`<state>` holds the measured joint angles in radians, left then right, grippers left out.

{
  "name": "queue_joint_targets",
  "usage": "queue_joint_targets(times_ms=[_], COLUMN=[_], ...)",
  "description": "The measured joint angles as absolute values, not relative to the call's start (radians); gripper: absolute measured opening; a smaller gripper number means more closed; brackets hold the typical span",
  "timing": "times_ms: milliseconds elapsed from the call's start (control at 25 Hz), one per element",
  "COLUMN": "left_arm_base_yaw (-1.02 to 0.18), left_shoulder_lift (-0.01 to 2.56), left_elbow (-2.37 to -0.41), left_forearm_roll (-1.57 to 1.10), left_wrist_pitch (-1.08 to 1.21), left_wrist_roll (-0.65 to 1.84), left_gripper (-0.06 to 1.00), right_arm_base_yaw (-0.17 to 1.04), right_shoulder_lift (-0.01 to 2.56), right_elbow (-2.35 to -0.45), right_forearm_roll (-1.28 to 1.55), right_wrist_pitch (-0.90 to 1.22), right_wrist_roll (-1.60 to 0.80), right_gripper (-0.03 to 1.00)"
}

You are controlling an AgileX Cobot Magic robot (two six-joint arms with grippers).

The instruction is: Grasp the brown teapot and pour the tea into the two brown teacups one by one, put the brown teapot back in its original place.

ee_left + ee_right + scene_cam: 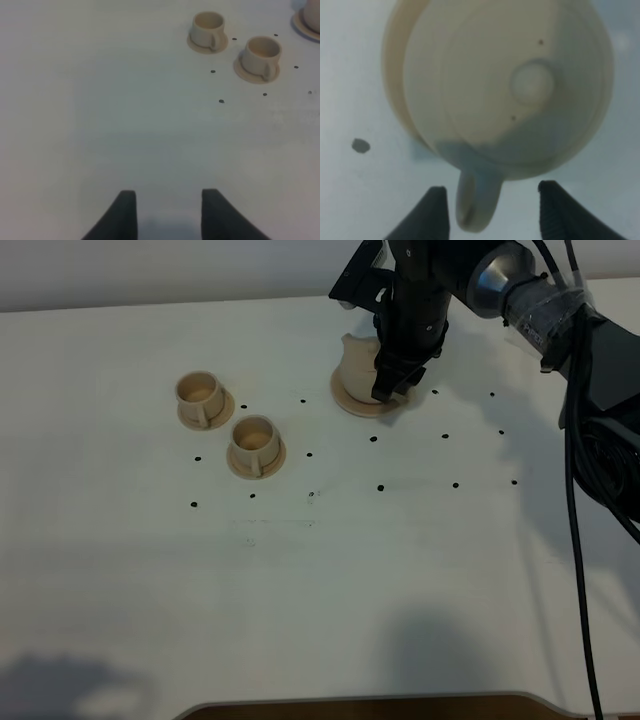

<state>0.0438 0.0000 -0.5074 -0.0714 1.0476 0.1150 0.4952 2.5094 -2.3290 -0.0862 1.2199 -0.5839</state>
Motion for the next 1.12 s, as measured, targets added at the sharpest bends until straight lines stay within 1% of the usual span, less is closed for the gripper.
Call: queue_joint_targets(times_ms=[160, 760, 1120], left_arm_base_yaw=[0.044, 0.044, 0.044], left_shoulder_lift=[0.0, 0.0, 0.0], left_elbow=[-0.507, -0.507, -0.507], left_forearm_roll=[-0.071, -0.071, -0.071], left_wrist_pitch=[1.048, 1.048, 1.048], left_wrist_roll=[0.115, 0.115, 0.115], left_gripper=[0.33, 0.33, 0.33], right_arm_base_yaw=[0.495, 0.495, 0.495], right_shoulder_lift=[2.509, 2.534, 2.536], right_elbow=[-2.329, -2.33, -2.33], right_forearm_roll=[-0.088, -0.098, -0.098], right_wrist_pitch=[1.22, 1.226, 1.225], right_wrist_roll=[-0.598, -0.615, -0.545], right_gripper=[0.37, 0.37, 0.37])
